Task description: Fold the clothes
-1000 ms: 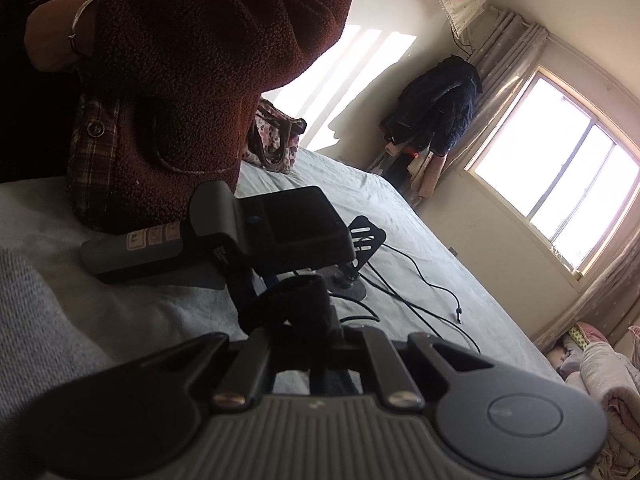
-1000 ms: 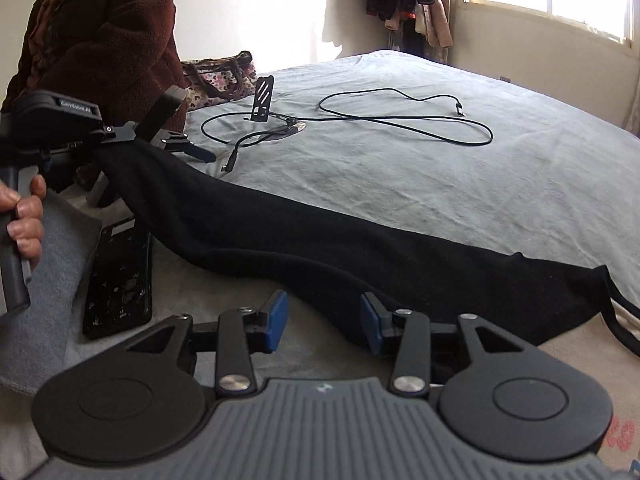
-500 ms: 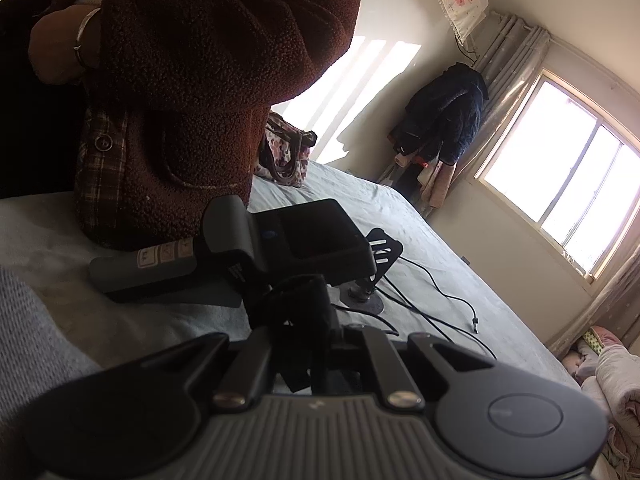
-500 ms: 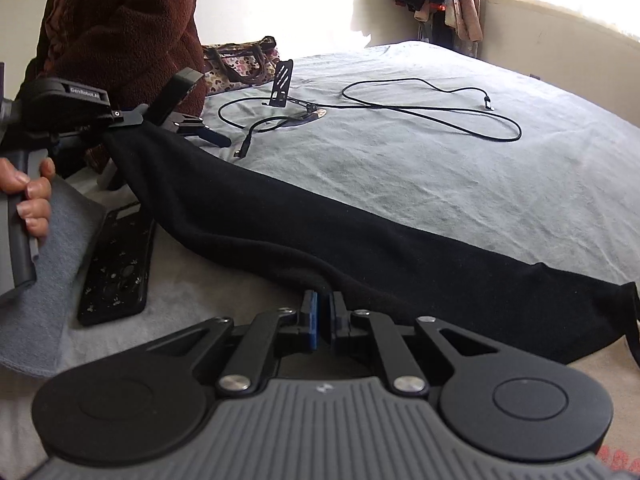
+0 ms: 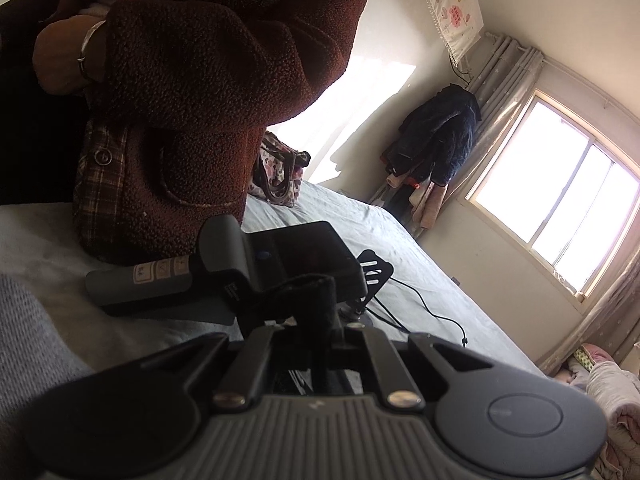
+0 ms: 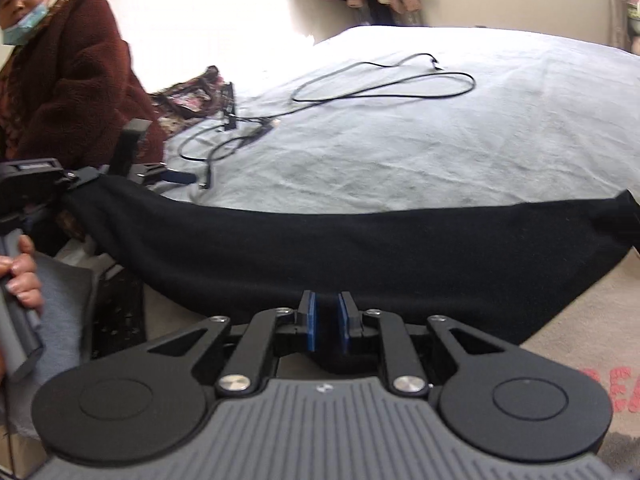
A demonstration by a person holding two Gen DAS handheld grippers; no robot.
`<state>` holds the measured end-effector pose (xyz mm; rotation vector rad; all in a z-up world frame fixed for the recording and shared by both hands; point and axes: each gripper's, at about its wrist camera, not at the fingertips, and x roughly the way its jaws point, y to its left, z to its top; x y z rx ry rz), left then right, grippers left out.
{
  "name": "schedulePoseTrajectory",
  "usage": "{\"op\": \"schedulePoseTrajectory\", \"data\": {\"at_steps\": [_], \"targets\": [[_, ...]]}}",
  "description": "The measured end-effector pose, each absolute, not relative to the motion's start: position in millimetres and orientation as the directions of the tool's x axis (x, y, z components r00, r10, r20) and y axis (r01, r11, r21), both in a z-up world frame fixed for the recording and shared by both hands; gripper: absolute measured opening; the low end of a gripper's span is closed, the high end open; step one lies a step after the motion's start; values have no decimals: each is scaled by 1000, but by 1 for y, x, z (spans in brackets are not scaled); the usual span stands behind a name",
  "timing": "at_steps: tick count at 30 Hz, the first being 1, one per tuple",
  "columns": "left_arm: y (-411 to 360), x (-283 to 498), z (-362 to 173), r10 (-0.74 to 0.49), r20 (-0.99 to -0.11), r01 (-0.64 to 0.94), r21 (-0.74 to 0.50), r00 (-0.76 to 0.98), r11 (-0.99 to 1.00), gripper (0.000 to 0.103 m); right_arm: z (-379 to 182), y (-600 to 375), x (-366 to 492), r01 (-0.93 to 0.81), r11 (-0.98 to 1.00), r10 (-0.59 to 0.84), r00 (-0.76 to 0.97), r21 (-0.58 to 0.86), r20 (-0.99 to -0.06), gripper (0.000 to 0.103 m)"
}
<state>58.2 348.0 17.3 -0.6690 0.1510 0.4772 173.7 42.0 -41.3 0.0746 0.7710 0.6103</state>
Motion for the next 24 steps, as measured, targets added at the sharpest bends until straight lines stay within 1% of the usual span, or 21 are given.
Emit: {"op": "schedulePoseTrajectory", "data": {"at_steps": [2,4,8,12,15,17,18,20,24], "targets": [[348,56,19,365,-255,-444,-582,895,682,5,-52,50,176,-461,841,524,567,283,-636,19],[347,53,21,342,-218,-401,-620,914,675,5,-55,59,177,-454,840,531,577,296,-621,19],[340,48,28,282,-130,-291,-695,950,658,5,-59,78,201,-368,835,550,569,409,-612,19],[325,51,35,220,-80,-210,-713,972,668,5,-57,92,224,-299,811,578,539,503,-612,18],[311,55,39,167,-55,-155,-724,984,673,5,-49,84,228,-268,754,639,512,600,-574,19],[301,58,41,129,-42,-118,-729,991,675,5,-43,67,223,-249,691,692,500,679,-520,20],[296,61,43,109,-36,-101,-729,993,677,5,-40,58,221,-238,657,716,495,716,-492,21],[282,66,46,66,-30,-68,-719,997,692,5,-34,36,215,-215,621,733,499,753,-462,46],[253,74,46,-16,-52,-23,-675,999,737,5,-22,-7,204,-169,531,769,507,830,-389,47]]}}
